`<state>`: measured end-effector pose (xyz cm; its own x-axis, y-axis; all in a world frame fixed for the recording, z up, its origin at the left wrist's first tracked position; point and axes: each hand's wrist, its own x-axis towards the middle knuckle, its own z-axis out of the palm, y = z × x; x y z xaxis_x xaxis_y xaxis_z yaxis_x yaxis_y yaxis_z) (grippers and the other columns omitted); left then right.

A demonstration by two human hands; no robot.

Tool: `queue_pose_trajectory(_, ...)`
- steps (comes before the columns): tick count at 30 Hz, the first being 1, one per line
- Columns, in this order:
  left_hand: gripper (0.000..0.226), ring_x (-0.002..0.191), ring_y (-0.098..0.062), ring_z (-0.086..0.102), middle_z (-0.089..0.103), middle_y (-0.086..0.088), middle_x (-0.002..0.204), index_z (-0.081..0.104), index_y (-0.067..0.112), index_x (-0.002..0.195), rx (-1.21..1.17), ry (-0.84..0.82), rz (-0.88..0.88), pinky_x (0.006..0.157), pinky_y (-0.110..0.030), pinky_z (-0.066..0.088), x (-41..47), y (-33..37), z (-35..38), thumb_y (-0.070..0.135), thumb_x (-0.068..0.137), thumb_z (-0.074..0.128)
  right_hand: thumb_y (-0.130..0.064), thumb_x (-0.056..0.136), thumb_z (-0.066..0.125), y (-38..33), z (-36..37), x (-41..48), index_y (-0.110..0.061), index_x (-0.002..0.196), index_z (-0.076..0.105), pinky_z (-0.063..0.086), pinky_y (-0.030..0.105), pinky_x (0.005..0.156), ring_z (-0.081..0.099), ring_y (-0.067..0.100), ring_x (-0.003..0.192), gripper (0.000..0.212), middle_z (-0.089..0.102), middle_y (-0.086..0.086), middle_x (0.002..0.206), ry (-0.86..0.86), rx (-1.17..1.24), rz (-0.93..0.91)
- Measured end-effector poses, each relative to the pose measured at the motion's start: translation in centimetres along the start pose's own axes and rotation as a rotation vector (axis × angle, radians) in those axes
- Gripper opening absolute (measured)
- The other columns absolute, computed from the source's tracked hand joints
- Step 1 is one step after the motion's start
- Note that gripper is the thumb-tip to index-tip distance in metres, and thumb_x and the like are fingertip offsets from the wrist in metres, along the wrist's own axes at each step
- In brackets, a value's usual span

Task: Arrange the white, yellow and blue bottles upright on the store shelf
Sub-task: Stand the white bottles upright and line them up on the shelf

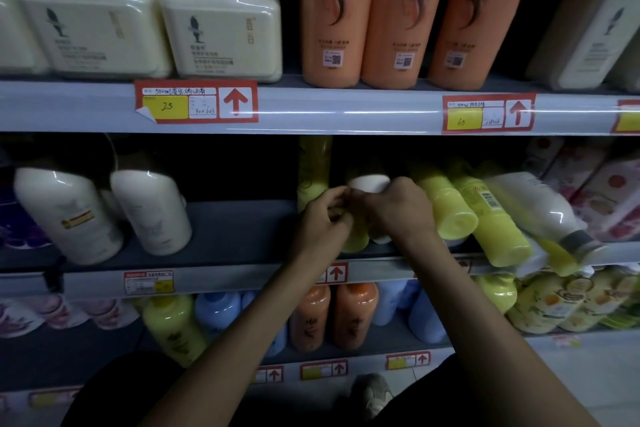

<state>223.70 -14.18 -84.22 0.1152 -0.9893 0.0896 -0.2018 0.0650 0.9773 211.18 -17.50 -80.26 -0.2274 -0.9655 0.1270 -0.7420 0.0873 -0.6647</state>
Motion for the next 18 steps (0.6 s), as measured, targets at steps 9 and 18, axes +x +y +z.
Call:
queue_pose_trajectory(9,0.053,0.098,-0.001,0.066,0.071,0.008,0.106,0.063,0.031,0.120,-0.030,0.007,0.039,0.088,-0.018,0.050,-0.2,0.0,0.2,-0.012,0.090,0.054,-0.063,0.077,0.078,0.0,0.3,-0.7,-0.006,0.078,0.072,0.039,0.027,0.059,0.070,0.029,0.073,0.057,0.070,0.011,0.074,0.094,0.070,-0.005)
queue_pose_trajectory(18,0.054,0.104,-0.010,0.068,0.073,0.000,0.115,0.064,0.030,0.136,-0.015,-0.002,0.135,0.091,-0.026,0.055,-0.9,0.1,-0.1,-0.003,0.095,0.056,-0.072,0.069,0.077,0.5,-0.3,-1.6,-0.010,0.079,0.072,0.052,0.036,0.060,0.070,0.030,0.068,0.063,0.072,0.010,0.072,0.154,0.216,0.008)
